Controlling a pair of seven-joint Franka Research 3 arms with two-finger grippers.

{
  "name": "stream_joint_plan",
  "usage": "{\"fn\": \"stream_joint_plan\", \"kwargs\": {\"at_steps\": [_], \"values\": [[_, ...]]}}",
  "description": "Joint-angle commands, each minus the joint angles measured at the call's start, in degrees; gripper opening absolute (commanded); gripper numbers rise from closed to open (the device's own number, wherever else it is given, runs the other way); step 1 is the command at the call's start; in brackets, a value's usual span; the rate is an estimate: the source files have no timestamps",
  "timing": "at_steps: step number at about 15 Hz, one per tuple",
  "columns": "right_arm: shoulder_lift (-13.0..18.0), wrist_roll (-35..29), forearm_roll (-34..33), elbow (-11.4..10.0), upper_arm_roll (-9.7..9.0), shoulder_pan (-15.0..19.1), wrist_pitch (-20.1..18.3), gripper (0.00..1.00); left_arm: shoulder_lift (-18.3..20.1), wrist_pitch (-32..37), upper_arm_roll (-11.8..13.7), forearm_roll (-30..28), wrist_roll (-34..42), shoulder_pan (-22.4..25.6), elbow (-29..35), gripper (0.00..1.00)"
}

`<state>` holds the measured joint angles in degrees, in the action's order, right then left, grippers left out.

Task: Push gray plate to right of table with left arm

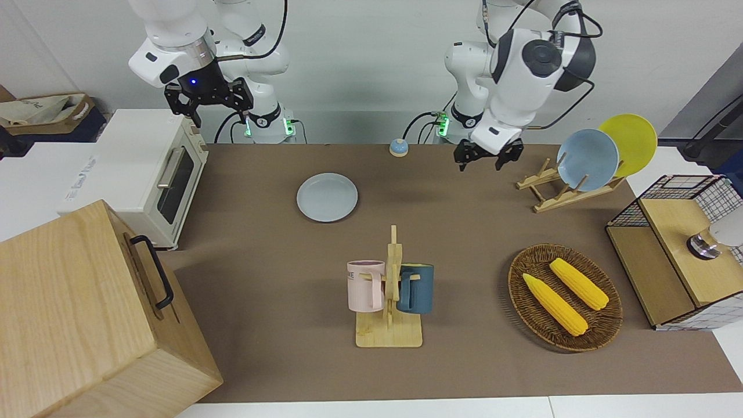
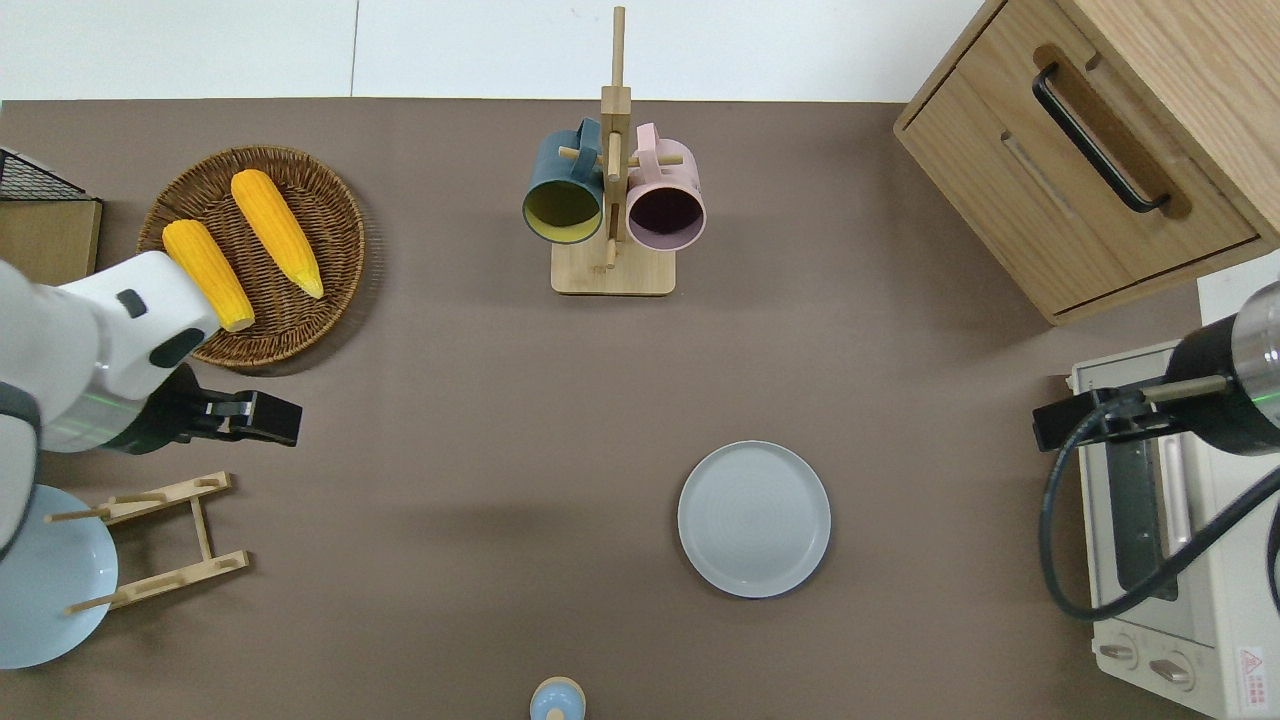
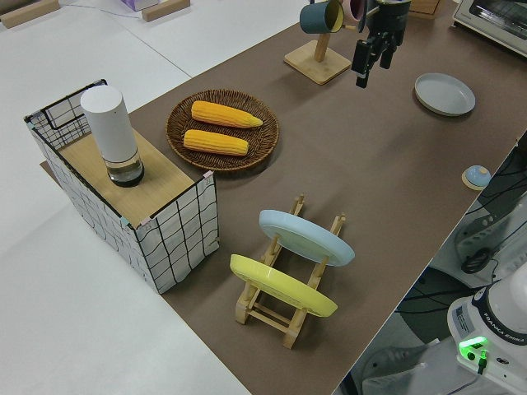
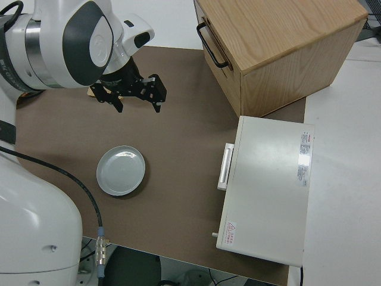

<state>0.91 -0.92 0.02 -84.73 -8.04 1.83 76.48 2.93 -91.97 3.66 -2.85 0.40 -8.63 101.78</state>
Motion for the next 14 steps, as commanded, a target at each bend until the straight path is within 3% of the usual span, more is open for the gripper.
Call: {"fn": "stream_joint_plan", "kwargs": {"at_steps": [1, 6, 14], "values": [[0.1, -0.8, 0.2, 0.5, -0.92, 1.2, -0.9, 0.983, -0.3, 4.6, 3.9, 0.7, 6.4, 0.1, -5.1, 1.0], [0.1, -0.7, 0.2, 0.5, -0.92, 1.1, -0.9, 0.983, -0.3, 7.1, 8.2, 0.7, 12.5, 0.1, -7.7, 1.0], [0.1, -0.7, 0.2, 0.5, -0.92, 1.1, -0.9, 0.983, -0.3, 7.2, 9.3, 2.7, 13.1, 0.2, -10.2, 1.0]]}}
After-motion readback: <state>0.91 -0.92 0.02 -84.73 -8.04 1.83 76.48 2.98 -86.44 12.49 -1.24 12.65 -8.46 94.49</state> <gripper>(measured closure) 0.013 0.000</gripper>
